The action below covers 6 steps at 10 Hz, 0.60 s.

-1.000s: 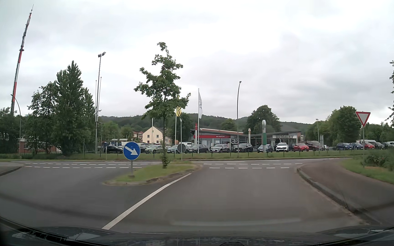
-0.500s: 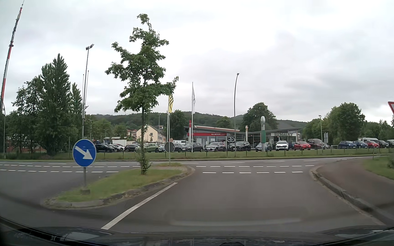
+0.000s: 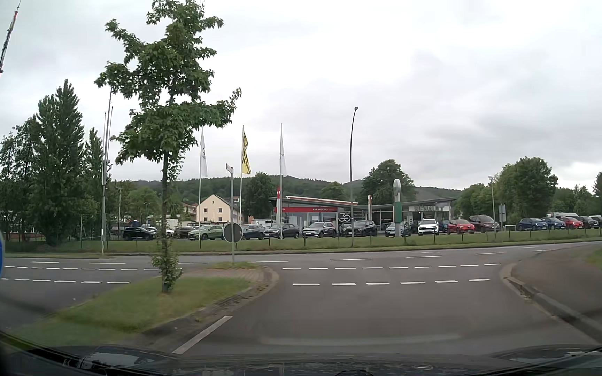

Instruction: Follow the waypoints while adhering to traffic rules and regulations

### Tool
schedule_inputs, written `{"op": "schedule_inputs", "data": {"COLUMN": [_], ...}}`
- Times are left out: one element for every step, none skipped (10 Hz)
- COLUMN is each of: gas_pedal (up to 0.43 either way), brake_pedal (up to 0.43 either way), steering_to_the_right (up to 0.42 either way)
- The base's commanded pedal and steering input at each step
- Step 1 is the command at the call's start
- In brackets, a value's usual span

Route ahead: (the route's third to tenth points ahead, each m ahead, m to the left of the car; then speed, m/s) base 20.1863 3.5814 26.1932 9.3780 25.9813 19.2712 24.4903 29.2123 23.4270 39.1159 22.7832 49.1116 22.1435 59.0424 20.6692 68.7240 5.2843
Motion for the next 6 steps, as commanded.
{"op": "schedule_inputs", "data": {"gas_pedal": [0.0, 0.0, 0.0, 0.0, 0.0, 0.0], "brake_pedal": [0.201, 0.207, 0.22, 0.226, 0.232, 0.238], "steering_to_the_right": [0.036, 0.036, 0.036, 0.037, 0.037, 0.037]}}
